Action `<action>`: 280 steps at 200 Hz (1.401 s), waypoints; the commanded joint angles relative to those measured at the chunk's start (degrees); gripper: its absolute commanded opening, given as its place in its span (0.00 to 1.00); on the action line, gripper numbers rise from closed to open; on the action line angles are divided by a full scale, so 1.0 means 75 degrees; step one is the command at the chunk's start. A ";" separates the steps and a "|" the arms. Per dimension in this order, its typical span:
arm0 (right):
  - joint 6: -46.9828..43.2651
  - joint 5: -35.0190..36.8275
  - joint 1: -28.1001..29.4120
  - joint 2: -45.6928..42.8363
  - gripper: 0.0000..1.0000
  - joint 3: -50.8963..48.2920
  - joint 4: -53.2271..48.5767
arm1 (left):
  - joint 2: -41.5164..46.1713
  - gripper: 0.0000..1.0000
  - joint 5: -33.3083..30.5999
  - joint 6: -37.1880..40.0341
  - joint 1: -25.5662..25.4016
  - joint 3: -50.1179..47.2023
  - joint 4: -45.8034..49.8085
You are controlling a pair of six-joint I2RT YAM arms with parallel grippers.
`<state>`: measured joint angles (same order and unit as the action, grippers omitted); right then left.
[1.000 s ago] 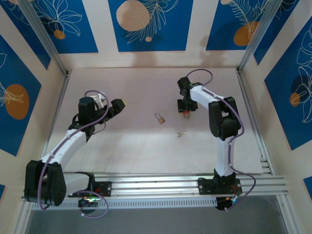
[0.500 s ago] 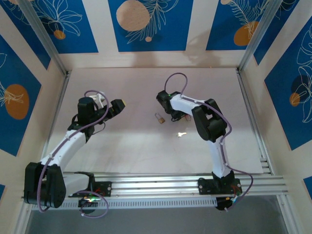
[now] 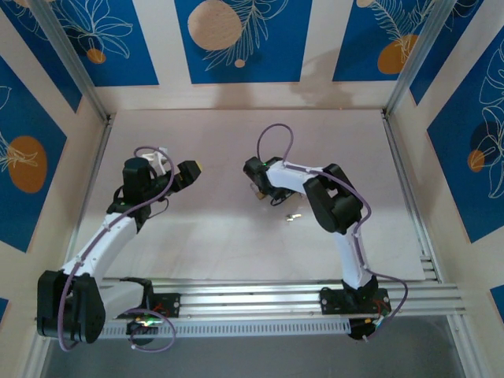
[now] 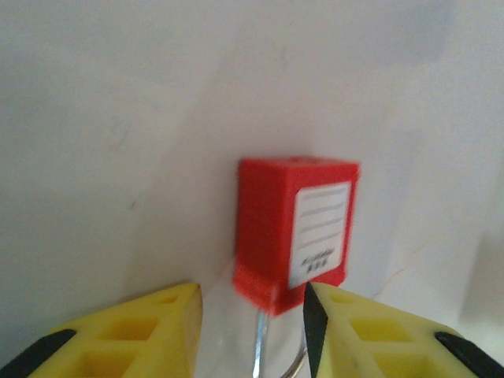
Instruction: Unlock with the key
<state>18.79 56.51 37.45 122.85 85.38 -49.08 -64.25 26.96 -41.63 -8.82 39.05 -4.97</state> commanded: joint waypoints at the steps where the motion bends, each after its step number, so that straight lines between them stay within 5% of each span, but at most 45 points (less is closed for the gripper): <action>1: 0.0202 -0.1260 -0.0258 -0.0795 0.47 -0.0139 0.0210 | 0.0185 0.97 0.0073 0.0041 -0.0077 0.0038 0.0122; 36: -0.0309 -0.2793 -0.1076 -0.1711 0.65 -0.0866 0.0854 | 0.0258 0.97 0.0074 0.0137 -0.0209 -0.0010 0.0268; 60: -0.0237 -0.4183 -0.1737 -0.2227 0.65 -0.1518 0.0978 | 0.0202 0.97 0.0089 0.0142 -0.0365 -0.0085 0.0229; 101: -0.0405 -0.5197 -0.1951 -0.2898 0.67 -0.2549 0.1473 | 0.0008 0.97 0.0084 0.0202 -0.0523 -0.0021 0.0171; 192: -0.0361 -0.4696 -0.2194 -0.1887 0.52 -0.2104 0.1575 | -0.0177 0.98 0.0079 0.0276 -0.0623 0.0173 0.0171; 280: -0.0299 -0.4229 -0.1993 -0.2418 0.36 -0.2139 0.1566 | -0.0155 0.98 0.0026 0.0334 -0.0639 0.0266 0.0262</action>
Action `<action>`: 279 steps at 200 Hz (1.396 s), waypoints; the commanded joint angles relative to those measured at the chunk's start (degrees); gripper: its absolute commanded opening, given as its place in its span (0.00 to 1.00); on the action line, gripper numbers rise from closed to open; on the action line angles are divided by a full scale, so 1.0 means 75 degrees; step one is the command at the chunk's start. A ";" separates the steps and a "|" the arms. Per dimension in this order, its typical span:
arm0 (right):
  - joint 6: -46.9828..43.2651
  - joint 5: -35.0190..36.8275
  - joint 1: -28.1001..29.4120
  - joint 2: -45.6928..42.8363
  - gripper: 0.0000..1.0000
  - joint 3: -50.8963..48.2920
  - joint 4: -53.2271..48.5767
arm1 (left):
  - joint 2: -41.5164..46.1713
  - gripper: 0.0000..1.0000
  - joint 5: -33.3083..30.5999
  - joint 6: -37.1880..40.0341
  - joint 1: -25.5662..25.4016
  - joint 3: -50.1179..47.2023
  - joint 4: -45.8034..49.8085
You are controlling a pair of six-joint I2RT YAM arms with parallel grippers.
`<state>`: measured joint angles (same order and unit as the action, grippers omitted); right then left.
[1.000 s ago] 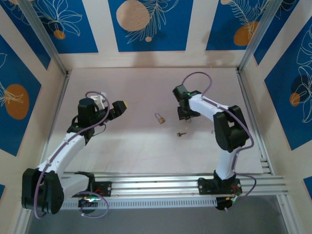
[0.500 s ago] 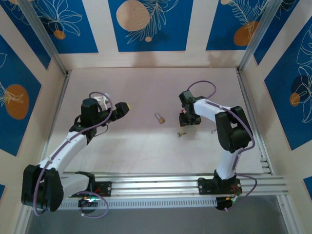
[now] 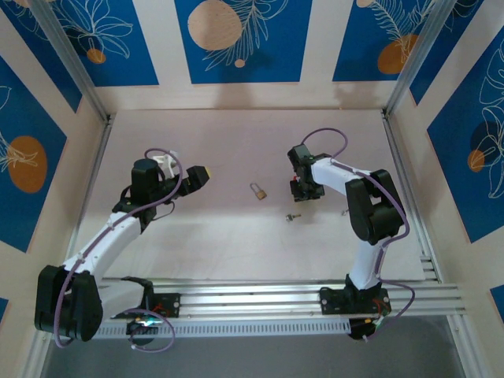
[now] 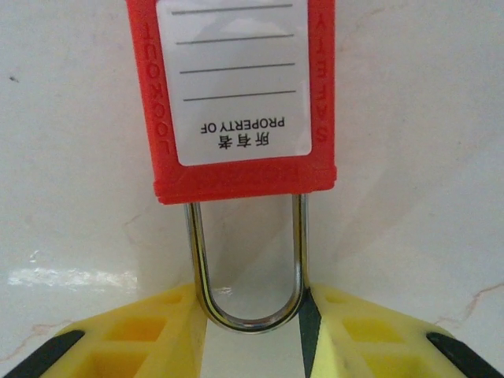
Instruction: Unlock with the key
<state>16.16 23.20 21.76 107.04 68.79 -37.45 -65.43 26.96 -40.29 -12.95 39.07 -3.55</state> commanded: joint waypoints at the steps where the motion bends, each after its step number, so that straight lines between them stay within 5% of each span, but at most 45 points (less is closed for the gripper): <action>1: 0.0055 0.0212 0.0105 -0.0313 0.36 0.0073 0.0014 | 0.0004 0.97 0.0026 0.0151 -0.0089 0.0263 0.0074; 142: 0.0347 0.0680 0.0749 -0.1153 0.35 0.0039 -0.0564 | 0.0248 0.98 0.0049 0.0040 -0.0160 0.0123 0.0006; 279: -0.0040 0.0767 0.0348 -0.0050 0.35 0.1363 -0.0828 | -0.0024 0.99 0.0120 -0.0042 -0.0248 0.0170 -0.0207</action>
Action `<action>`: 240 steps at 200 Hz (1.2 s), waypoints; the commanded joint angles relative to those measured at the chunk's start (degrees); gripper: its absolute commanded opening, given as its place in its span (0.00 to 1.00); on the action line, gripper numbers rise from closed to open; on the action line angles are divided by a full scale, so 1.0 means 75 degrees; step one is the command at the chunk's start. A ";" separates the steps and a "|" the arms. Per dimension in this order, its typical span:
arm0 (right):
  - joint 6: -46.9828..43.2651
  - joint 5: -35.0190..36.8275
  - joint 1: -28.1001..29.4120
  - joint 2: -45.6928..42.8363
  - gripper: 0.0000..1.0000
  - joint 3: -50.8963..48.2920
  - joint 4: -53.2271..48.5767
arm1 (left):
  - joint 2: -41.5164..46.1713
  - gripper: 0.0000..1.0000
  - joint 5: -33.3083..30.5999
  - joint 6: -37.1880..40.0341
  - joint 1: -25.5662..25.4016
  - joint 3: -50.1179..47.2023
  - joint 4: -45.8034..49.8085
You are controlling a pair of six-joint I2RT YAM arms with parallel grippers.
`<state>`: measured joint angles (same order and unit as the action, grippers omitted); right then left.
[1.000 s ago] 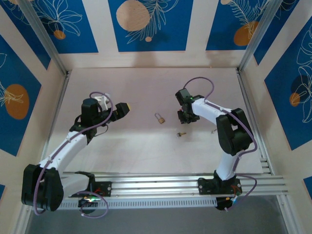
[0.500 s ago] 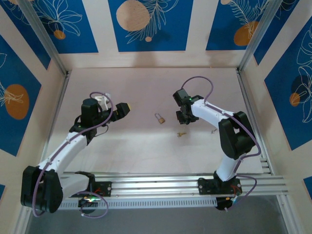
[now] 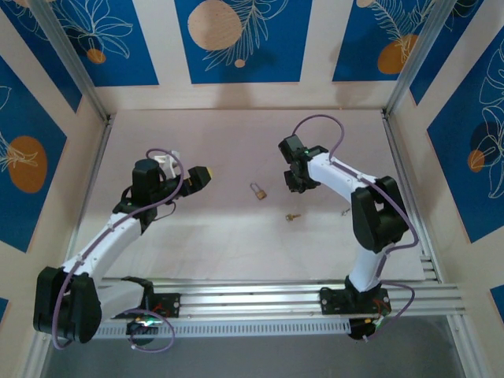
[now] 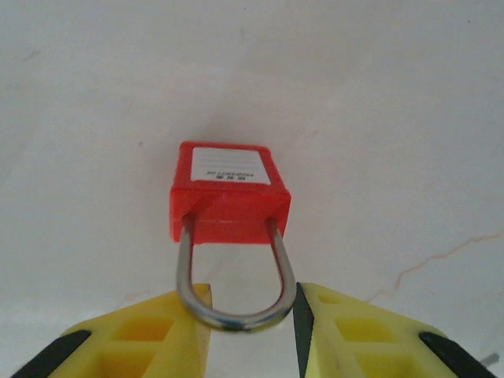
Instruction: Unlock with the key
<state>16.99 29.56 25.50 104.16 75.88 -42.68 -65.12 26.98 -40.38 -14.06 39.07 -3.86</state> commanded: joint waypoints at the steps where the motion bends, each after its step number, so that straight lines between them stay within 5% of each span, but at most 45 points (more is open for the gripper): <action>1: -0.0159 -0.0066 -0.0152 0.0348 0.35 0.0436 -0.0145 | -0.0062 0.99 0.0117 -0.0024 -0.0096 0.0176 -0.0166; 151: -0.0763 -0.0655 -0.0873 0.1581 0.39 0.2126 -0.0266 | -0.0146 1.00 -0.0023 0.0227 -0.0105 0.0357 0.0163; 240: -0.0605 -0.1430 -0.1272 0.1390 0.43 0.1841 0.0039 | -0.0363 1.00 0.0058 0.0193 -0.0105 0.0416 0.0010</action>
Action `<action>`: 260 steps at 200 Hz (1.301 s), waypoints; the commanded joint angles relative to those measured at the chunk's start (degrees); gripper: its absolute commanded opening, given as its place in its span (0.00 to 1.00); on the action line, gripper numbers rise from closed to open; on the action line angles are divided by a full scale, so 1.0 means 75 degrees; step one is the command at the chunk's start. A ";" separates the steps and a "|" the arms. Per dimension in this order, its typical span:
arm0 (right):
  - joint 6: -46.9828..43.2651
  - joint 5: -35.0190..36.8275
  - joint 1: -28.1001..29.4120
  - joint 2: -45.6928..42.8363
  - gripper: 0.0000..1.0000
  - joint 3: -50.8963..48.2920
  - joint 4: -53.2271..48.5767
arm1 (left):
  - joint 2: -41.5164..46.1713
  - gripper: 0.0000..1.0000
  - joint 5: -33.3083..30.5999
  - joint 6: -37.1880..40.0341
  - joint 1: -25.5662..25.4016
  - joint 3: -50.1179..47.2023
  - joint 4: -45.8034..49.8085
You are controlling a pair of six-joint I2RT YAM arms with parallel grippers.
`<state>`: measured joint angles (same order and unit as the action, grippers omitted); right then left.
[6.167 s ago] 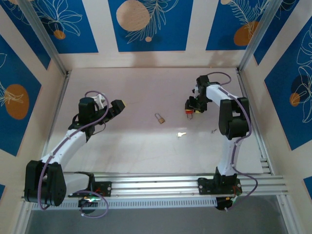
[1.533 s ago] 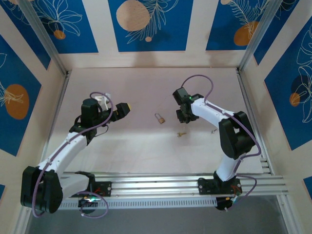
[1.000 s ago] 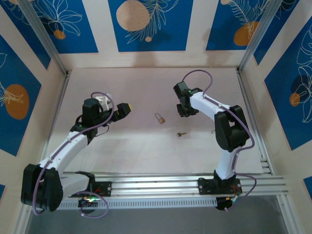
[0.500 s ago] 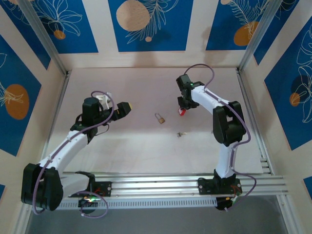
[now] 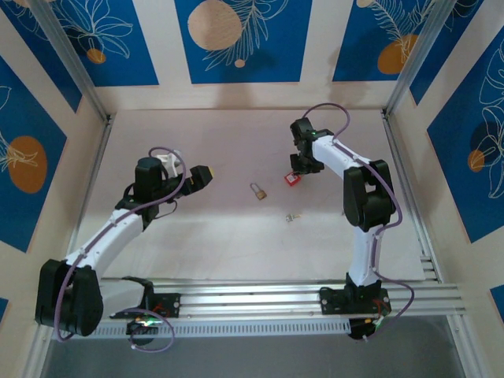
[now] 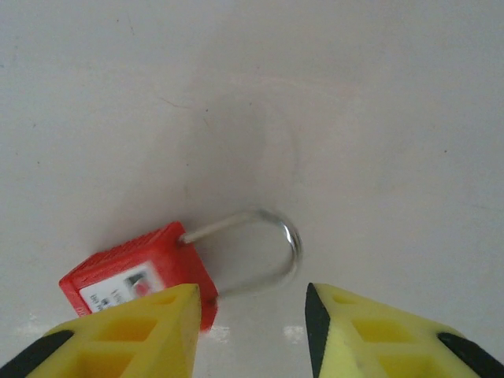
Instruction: Unlock with the key
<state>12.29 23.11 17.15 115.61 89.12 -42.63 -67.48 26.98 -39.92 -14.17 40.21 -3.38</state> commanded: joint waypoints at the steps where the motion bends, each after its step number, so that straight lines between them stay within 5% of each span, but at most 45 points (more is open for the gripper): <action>1: 0.0029 -0.0595 -0.0168 -0.0135 0.43 0.0084 0.0035 | -0.0049 1.00 0.0064 0.0126 -0.0091 0.0264 -0.0060; 49: 0.0336 -0.1896 -0.0356 0.0403 0.51 0.0406 -0.0241 | 0.0021 1.00 0.0045 0.0188 -0.0107 0.0165 0.0016; 80: 0.0435 -0.1581 0.0148 0.0759 0.56 0.0608 -0.0442 | 0.0005 1.00 0.0047 0.0184 -0.0114 0.0135 0.0005; 115: 0.0216 -0.1016 0.0727 0.0987 0.53 0.0600 -0.0449 | 0.0044 1.00 0.0074 0.0196 -0.0118 0.0135 -0.0030; 174: -0.0635 -0.2211 0.1307 0.0668 0.49 -0.0224 -0.0156 | 0.0242 1.00 0.0164 0.0099 -0.0114 -0.0098 -0.0300; 260: 0.0511 -0.1316 0.1399 -0.2000 0.52 -0.0992 -0.0021 | 0.0335 1.00 0.0103 -0.0003 -0.0444 -0.0083 -0.0441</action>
<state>11.53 10.98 26.76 107.13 83.81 -40.97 -66.37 27.24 -39.97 -15.86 39.86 -4.23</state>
